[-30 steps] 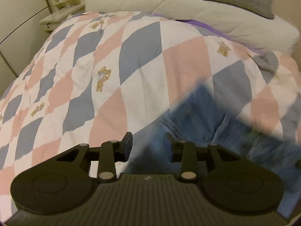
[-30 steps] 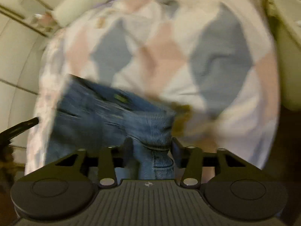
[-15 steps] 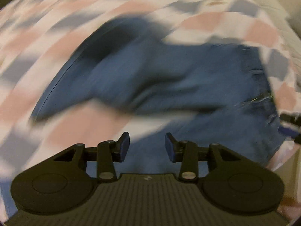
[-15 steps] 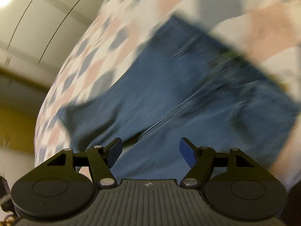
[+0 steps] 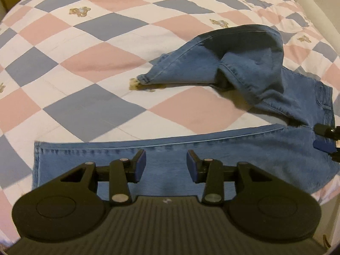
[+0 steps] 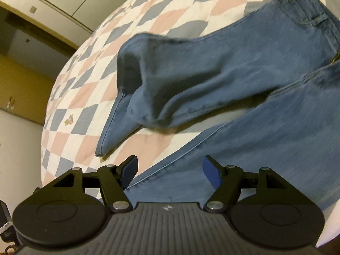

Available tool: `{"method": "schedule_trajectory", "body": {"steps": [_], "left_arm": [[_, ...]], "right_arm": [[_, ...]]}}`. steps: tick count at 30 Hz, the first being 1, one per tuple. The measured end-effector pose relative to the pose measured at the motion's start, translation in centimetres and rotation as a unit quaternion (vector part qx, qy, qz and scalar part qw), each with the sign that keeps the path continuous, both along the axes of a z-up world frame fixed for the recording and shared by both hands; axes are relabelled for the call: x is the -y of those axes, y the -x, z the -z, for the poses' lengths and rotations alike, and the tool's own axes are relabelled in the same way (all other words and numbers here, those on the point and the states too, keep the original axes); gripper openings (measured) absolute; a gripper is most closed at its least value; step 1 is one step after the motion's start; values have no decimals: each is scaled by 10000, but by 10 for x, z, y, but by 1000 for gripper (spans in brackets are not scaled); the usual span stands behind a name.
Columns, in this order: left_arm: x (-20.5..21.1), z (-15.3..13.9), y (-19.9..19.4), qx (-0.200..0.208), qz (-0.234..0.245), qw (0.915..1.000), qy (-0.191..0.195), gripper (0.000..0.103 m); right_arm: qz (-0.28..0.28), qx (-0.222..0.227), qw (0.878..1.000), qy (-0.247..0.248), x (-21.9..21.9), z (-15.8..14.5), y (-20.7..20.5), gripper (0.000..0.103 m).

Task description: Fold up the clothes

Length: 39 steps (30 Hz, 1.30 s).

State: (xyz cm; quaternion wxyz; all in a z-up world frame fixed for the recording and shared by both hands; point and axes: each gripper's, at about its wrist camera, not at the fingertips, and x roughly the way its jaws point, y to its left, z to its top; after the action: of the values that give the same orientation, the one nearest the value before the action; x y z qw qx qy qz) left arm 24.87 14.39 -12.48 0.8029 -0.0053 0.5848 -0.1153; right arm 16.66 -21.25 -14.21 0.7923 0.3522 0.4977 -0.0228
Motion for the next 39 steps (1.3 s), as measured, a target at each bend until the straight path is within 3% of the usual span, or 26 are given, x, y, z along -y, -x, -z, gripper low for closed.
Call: {"method": "schedule_trajectory", "body": {"steps": [4, 10, 17, 22, 25, 29, 34, 35, 37, 39], "left_arm": [[-21, 6, -15, -43, 290, 9996, 16, 36], [-41, 13, -32, -154, 194, 9997, -39, 37], [-36, 30, -46, -211, 60, 9997, -107, 37], [-26, 45, -57, -258, -21, 9994, -213, 37], [-17, 55, -64, -225, 15, 9993, -303, 38], [-4, 70, -81, -23, 186, 9986, -499, 41], [17, 89, -105, 507, 695, 9931, -797, 45], [21, 92, -109, 645, 859, 9905, -858, 46], [31, 99, -115, 909, 1248, 9831, -984, 60], [42, 106, -118, 1144, 1721, 9720, -1120, 62]], "right_arm": [[74, -168, 9998, 14, -39, 13, -10, 70], [-121, -308, 9991, 258, -73, 23, -31, 71], [-185, -284, 9982, 503, -63, 42, -64, 71], [-577, -387, 9938, 864, -54, 60, -92, 71], [-742, -387, 9932, 809, -43, 65, -100, 71], [-641, -526, 9941, 705, -25, 79, -105, 71], [-493, -688, 9922, 915, -6, 99, -112, 71], [-445, -700, 9919, 960, -1, 101, -114, 71], [-290, -720, 9924, 953, 10, 105, -116, 71], [-160, -753, 9932, 876, 19, 109, -117, 71]]}}
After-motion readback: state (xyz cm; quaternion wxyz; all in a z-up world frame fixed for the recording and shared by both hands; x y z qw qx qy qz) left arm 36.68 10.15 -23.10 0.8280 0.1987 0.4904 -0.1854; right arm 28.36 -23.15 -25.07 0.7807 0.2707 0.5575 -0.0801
